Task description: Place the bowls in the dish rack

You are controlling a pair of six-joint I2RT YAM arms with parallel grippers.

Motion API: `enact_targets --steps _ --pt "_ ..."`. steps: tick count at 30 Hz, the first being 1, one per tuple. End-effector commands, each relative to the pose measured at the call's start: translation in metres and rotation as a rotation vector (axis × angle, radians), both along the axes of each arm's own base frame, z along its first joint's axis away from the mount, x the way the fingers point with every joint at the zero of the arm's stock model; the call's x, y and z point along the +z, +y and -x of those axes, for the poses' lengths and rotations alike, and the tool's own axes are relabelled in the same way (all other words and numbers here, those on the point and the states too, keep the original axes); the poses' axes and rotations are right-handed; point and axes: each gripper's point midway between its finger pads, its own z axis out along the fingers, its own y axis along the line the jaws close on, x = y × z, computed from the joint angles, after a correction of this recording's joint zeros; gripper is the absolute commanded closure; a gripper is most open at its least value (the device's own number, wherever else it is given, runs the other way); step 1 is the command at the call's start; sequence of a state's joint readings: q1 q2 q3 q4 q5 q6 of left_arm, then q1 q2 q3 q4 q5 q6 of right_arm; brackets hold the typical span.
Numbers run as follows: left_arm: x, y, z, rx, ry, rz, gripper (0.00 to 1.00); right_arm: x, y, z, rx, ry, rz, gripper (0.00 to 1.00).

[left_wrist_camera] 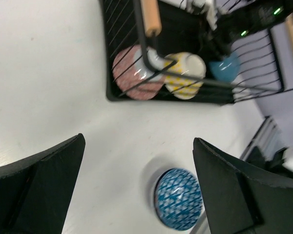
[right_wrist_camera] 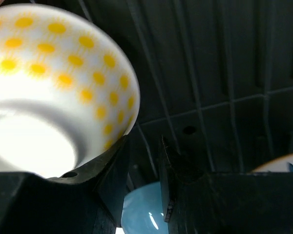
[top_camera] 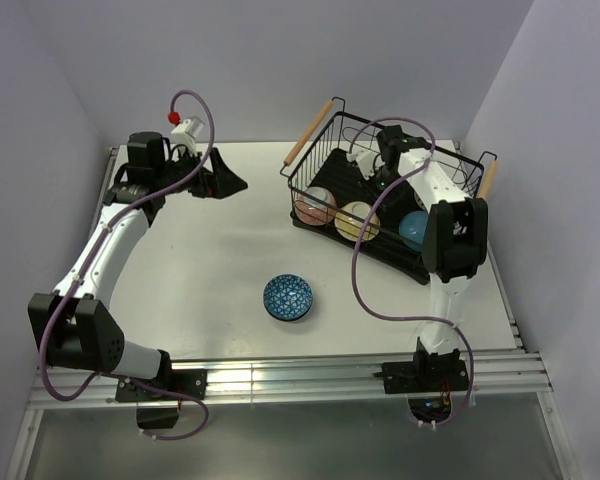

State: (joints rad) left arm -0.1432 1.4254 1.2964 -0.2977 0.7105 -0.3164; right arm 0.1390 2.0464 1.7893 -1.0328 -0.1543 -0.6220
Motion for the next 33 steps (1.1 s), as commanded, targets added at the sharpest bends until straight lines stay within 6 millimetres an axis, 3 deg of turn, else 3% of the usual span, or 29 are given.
enact_targets --steps 1,5,9,11,17,20,25,28,33 --pt "-0.024 0.007 0.017 -0.05 -0.046 -0.141 0.03 0.018 0.013 0.0 0.036 -0.058 -0.021 0.62" --pt "-0.057 -0.006 0.041 -0.151 -0.025 -0.234 0.06 0.031 0.005 -0.004 0.026 -0.103 0.005 0.59" --pt "-0.085 -0.019 0.062 -0.25 -0.024 -0.307 0.16 0.054 -0.004 -0.015 0.0 -0.169 0.017 0.5" --pt "-0.1 -0.025 0.072 -0.296 -0.007 -0.358 0.25 0.072 -0.01 -0.023 -0.022 -0.219 0.018 0.44" --pt "-0.129 -0.04 0.103 -0.419 0.038 -0.449 0.37 0.125 -0.018 -0.037 -0.093 -0.337 -0.036 0.27" --pt "-0.133 -0.048 0.127 -0.508 0.02 -0.473 0.38 0.156 -0.011 -0.033 -0.13 -0.378 -0.104 0.21" --pt "-0.113 -0.059 0.162 -0.724 -0.194 -0.445 0.3 0.197 0.01 -0.013 -0.142 -0.413 -0.249 0.17" --pt "-0.101 -0.068 0.182 -0.874 -0.344 -0.483 0.3 0.211 0.02 0.002 -0.145 -0.405 -0.319 0.15" --pt "-0.121 -0.075 0.211 -1.112 -0.37 -0.566 0.31 0.221 0.033 0.023 -0.148 -0.374 -0.401 0.09"
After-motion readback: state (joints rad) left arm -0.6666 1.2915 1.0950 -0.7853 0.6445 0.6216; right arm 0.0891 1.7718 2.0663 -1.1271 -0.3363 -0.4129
